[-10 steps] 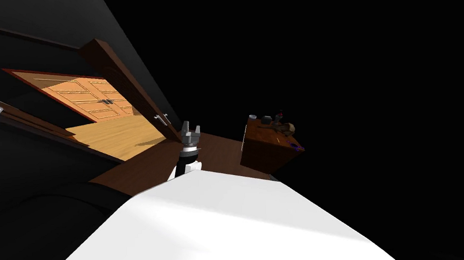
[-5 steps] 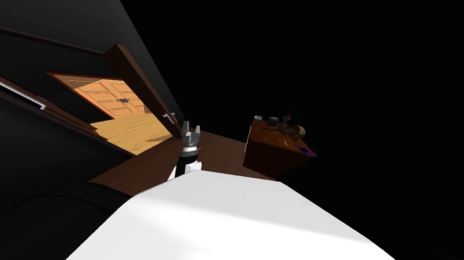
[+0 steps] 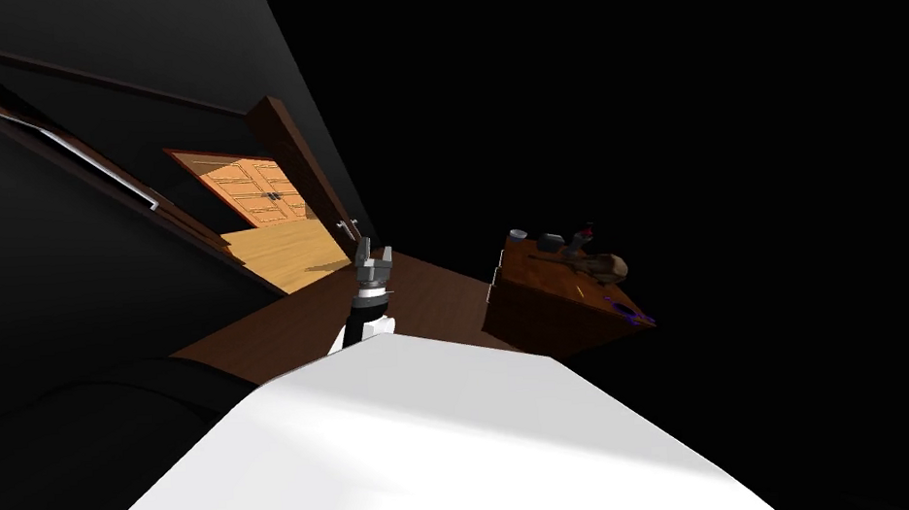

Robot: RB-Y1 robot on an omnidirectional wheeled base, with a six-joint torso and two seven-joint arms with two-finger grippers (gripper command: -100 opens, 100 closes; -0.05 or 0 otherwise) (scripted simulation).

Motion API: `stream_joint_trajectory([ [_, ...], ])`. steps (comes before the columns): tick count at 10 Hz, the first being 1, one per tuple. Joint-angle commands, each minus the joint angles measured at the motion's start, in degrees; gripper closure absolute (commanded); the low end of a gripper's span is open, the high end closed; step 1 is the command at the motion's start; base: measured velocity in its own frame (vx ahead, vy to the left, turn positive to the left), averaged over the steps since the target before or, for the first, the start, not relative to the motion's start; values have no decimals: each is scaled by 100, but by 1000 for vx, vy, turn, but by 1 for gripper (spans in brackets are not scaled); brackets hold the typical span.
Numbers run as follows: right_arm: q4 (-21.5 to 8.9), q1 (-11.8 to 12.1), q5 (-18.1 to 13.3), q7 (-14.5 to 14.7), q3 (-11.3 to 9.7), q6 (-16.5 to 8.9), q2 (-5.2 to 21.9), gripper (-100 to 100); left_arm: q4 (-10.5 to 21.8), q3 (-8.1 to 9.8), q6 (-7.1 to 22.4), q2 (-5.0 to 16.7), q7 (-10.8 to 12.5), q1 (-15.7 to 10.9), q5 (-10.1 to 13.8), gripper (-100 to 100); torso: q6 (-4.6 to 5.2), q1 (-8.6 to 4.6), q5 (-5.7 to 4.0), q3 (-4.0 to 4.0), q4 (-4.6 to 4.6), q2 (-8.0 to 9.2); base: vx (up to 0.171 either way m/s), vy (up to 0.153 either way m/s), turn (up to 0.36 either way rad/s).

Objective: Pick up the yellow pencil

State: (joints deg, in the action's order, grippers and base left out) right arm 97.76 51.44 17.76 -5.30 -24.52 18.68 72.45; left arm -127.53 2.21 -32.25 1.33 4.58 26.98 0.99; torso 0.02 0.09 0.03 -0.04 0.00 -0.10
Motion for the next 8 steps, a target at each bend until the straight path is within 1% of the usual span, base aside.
stream_joint_trajectory([
  [1,-77,65,62,0,-30,-14,263,-100,0,0,0,0,0,0,0,0,0,0,0,0,0,0,44,50,95],
  [2,-276,157,176,-8,-110,-10,473,-100,0,1,0,0,0,0,0,0,3,-4,1,1,0,2,56,43,209],
  [3,-276,157,176,-8,-110,-10,597,-100,0,0,0,0,0,0,0,0,-1,-7,-1,-2,-1,-3,53,27,85],
  [4,-473,245,287,-15,-184,-3,821,-100,0,1,0,0,0,1,0,0,5,-11,-2,-1,0,0,64,38,163],
  [5,-473,245,287,-15,-184,-3,924,-100,0,0,0,0,0,0,0,0,0,-9,-2,-2,-1,-3,53,28,77],
  [6,-667,329,393,-21,-254,9,1131,-100,0,1,0,0,0,1,0,0,4,-10,-1,-1,0,-1,66,25,140],
  [7,-667,329,393,-21,-254,9,1239,-100,0,1,0,0,0,0,0,0,1,-12,-2,-3,-1,-5,58,18,89],
  [8,-856,409,495,-26,-318,23,1459,-100,0,1,0,1,0,1,0,0,3,-15,-4,-2,-1,-3,72,25,153],
])
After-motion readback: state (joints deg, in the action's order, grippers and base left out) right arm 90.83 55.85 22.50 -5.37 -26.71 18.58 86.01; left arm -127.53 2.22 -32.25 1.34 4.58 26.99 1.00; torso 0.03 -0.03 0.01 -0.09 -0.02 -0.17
